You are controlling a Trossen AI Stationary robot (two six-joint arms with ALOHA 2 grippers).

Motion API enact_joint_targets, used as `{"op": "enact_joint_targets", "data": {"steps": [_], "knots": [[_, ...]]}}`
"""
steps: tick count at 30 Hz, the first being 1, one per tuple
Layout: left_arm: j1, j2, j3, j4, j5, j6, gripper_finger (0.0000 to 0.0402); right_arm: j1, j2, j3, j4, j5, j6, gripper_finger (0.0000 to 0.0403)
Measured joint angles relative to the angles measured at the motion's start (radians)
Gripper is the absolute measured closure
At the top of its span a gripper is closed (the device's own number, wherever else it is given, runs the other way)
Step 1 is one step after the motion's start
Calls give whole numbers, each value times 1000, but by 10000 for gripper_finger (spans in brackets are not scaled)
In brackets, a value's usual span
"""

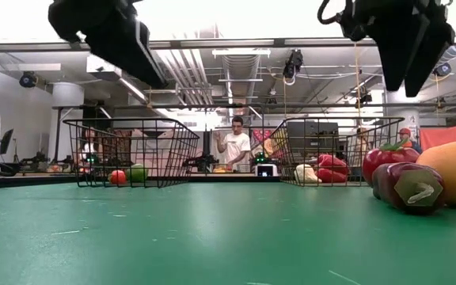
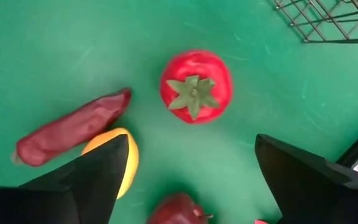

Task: Sort produce into baskets
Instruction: Put the right tomato into the black wire basket

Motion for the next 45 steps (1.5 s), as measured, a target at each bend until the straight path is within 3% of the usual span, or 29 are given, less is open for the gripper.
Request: {"op": "enact_joint_targets", "data": {"steps": [6,9,16,25,31,45], "knots": [[-6,-67,51,-266,-8,-29,214,-8,0,-26,24,-4,31,44],[-16,-139,57,-311,-37,-26,214,-7,0,-27,24,-5,60,44],[-35,-320,-52,-213,-75,11,214,-20,0,-39,42,0,122,44],[-34,-464,-261,111,-79,154,214,-37,0,-74,78,0,185,44],[-34,-484,-313,219,-79,184,214,-39,3,-136,131,0,203,44],[-34,-447,-312,280,-77,170,214,-90,11,-332,363,1,141,44]]}}
